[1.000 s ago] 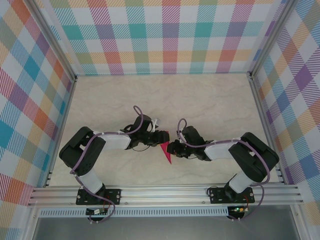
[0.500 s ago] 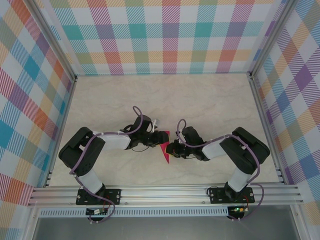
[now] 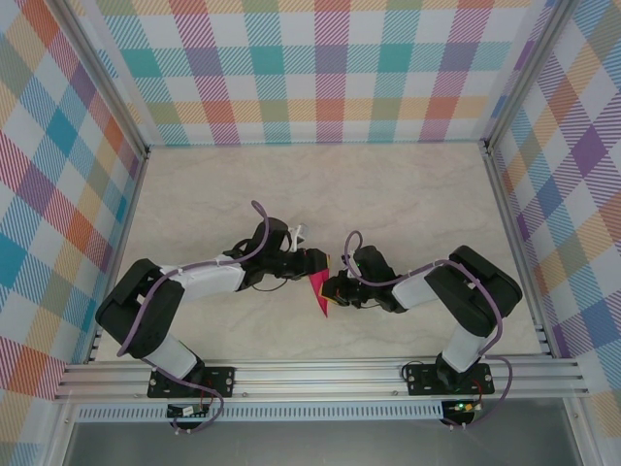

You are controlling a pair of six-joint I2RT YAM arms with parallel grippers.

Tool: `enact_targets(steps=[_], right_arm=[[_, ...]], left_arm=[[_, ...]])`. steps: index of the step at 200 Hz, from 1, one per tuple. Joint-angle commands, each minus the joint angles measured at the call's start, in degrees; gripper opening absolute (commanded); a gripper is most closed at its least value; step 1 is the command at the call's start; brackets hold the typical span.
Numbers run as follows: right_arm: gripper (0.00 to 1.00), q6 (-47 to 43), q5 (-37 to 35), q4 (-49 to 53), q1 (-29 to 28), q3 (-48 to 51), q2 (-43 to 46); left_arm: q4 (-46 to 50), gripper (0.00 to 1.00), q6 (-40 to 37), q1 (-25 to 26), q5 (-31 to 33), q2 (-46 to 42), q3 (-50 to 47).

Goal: Fold a paper plane with a square sheet of paper (pick it up from the middle)
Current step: Fold the wing for the fifth time at the center of the table.

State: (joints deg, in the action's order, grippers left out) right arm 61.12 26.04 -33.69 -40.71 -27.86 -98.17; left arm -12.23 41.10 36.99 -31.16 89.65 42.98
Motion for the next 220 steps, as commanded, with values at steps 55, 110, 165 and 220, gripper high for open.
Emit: enact_targets(steps=[55, 110, 165, 220], right_arm=[[0.1, 1.96, -2.75, 3.98, -0.33, 1.47, -1.22], [0.08, 3.55, -3.81, 2.64, -0.34, 2.8, -1.1], [0.07, 6.34, -3.05, -1.1, -0.34, 3.82, -1.15], [0.07, 8.02, -3.27, -1.99, -0.34, 4.38, -1.86]], left_arm=[[-2.76, 0.37, -1.56, -0.35, -2.99, 5.78, -0.4], [-2.8, 0.42, -2.16, -0.34, -0.66, 2.16, -2.33], [-1.52, 0.36, -2.54, -0.7, 4.3, -1.6, -4.58], [-3.53, 0.27, -2.9, -0.71, -0.1, 2.41, -3.14]])
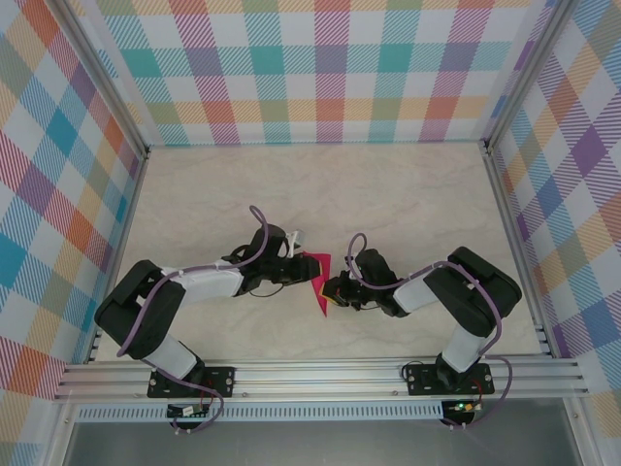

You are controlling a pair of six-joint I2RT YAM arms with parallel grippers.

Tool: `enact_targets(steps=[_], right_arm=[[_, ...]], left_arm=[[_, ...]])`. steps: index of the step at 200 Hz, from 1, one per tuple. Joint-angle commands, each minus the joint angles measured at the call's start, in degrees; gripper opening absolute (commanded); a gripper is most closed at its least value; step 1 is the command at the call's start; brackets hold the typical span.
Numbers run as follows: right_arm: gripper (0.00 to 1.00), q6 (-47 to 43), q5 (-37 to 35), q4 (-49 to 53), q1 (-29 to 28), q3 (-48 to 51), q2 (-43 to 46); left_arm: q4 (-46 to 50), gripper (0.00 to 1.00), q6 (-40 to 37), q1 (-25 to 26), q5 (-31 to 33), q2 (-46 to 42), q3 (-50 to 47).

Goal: Fold a paper plane with a square sheet of paper (pick it up from the middle)
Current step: Fold the wing for the fifth time at the center of the table.

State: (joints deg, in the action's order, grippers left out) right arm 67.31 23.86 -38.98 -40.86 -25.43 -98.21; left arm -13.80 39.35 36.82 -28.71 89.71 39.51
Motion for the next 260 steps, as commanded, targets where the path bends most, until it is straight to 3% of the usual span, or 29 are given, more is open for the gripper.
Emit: enact_targets(steps=[1, 130, 173, 212, 260], right_arm=[[0.07, 1.85, -1.13, 3.3, -0.14, 1.96, -1.86], [0.1, 0.47, -0.38, 5.25, -0.1, 1.57, -1.33], [0.18, -2.21, 0.05, 10.66, -0.17, -0.27, 2.22], [0.19, -5.91, -0.45, 20.71, -0.36, -2.01, 7.58], [0.2, -7.34, 0.38, 23.72, -0.99, -2.37, 8.57]], left_arm=[[-1.99, 0.27, -1.22, -0.53, -2.7, 2.46, 0.37], [-0.25, 0.22, -3.19, -0.52, -2.52, 12.96, 3.62], [3.72, 0.2, -4.0, -0.52, -1.26, 14.95, 3.83], [3.43, 0.2, -3.86, -0.52, -2.58, 16.9, 4.5], [2.82, 0.19, -3.61, -0.48, -3.61, 17.38, 4.53]])
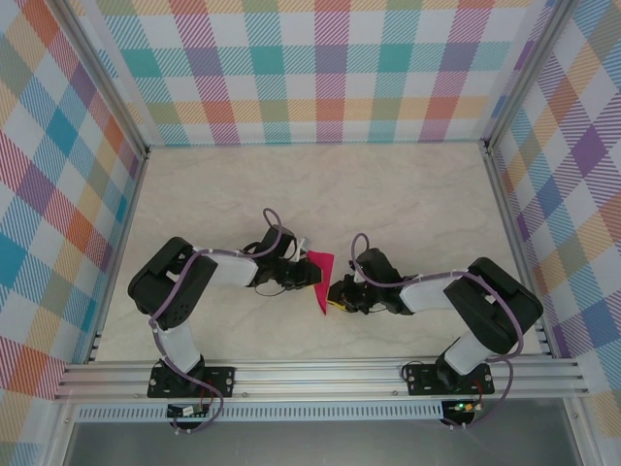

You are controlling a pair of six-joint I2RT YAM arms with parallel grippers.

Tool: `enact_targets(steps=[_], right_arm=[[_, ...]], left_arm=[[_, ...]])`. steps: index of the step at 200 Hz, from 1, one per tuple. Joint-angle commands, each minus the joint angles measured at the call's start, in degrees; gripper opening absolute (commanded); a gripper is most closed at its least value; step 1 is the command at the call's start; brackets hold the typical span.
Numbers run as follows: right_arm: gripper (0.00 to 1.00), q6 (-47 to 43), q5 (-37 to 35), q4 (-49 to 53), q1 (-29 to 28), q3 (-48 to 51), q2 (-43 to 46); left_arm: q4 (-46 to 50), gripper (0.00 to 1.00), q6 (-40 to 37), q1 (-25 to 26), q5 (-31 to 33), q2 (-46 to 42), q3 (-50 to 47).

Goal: Fold a paper plane with a square sheet of paper (pick it up from the middle)
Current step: Fold the wing for the fifth time at the center of the table.

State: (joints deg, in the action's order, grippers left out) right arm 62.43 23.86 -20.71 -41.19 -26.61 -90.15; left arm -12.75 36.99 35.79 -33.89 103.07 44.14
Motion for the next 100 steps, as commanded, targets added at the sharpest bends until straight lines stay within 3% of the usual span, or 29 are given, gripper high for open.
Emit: enact_targets(steps=[1, 69, 100], right_arm=[[0.2, -2.48, 0.39, 5.57, -0.65, -1.18, 0.5], [0.28, -3.66, -4.61, 13.91, -1.74, -3.11, 10.74], [0.31, -3.5, -4.28, 16.58, -2.32, -6.02, 9.77]], left_arm=[[1.77, 0.19, -1.23, 0.57, 1.51, 4.05, -0.11], [1.95, 0.2, -1.39, 0.77, 0.76, 3.71, -0.34], [1.94, 0.2, -1.48, 0.84, 0.49, 3.95, -0.12]])
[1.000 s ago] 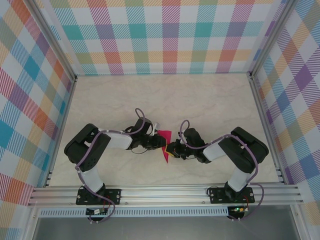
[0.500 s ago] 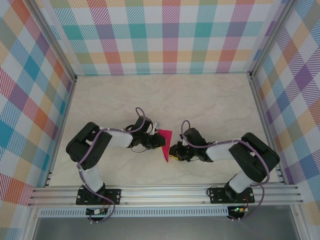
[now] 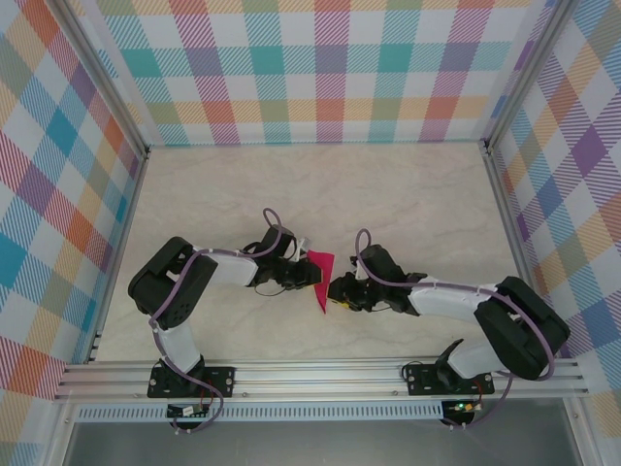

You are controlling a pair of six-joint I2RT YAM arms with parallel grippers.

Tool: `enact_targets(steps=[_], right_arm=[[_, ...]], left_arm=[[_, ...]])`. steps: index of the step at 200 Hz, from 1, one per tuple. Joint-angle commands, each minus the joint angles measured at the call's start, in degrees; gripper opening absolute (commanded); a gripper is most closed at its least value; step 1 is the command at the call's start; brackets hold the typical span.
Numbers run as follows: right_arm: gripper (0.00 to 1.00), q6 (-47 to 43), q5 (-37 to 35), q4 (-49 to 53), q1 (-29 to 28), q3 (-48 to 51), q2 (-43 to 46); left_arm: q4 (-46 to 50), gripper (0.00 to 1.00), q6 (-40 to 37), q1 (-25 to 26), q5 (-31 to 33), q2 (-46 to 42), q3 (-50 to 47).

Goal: Fold a paper plane with a square sheet of paper (pick it up from the middle)
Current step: Fold the wing for the fifth time at the center of the table.

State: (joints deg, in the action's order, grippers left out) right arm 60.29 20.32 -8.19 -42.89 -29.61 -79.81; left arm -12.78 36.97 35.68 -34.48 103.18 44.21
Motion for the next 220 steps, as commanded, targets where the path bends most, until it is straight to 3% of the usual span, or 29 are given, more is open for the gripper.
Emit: enact_targets(steps=[1, 64, 118, 220], right_arm=[[0.31, -1.34, -0.68, 3.97, -0.61, -3.14, -0.63], [0.27, -0.02, 0.66, 2.38, -0.96, -5.23, -7.14], [0.18, -0.21, 2.58, 0.01, -1.07, -5.28, -9.43], [0.19, -1.16, 2.79, 0.28, -1.14, -4.75, -8.51]], left_arm=[[1.96, 0.19, -1.46, 0.96, 1.08, 3.86, -0.22], [2.4, 0.19, -1.72, 1.05, 0.84, 3.61, 0.03], [2.25, 0.19, -1.74, 1.11, 0.38, 3.85, 0.15], [1.7, 0.19, -1.46, 1.32, 0.94, 3.76, -0.08]])
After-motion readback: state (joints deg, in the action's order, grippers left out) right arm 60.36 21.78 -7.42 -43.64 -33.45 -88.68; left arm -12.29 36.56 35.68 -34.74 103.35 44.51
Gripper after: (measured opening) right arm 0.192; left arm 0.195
